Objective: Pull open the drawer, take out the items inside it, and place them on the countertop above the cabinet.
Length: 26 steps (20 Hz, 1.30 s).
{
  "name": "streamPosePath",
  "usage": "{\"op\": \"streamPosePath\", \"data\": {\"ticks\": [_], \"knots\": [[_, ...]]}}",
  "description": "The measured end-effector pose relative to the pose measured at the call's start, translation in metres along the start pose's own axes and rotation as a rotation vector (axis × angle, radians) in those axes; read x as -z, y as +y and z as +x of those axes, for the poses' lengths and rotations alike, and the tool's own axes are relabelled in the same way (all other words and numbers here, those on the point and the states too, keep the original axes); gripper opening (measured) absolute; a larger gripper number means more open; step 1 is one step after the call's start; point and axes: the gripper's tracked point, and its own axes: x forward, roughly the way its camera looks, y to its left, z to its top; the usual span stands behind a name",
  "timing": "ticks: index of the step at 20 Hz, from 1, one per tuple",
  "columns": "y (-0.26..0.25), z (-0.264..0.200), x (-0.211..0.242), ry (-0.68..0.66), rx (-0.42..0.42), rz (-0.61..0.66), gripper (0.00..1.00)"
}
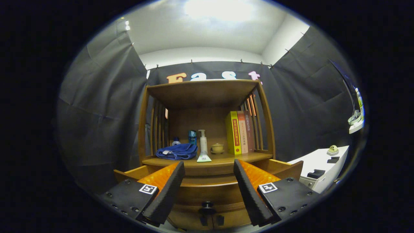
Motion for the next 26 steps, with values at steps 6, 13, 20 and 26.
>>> {"op": "streamPosePath", "data": {"ticks": [6, 13, 20, 26], "knots": [[0.01, 0.005, 0.055, 0.142, -0.059, -0.052, 0.98], [0.009, 0.006, 0.095, 0.233, -0.028, -0.014, 0.98], [0.006, 0.021, 0.111, 0.278, -0.005, 0.024, 0.99], [0.007, 0.027, 0.107, 0.27, -0.006, -0.007, 0.99]]}}
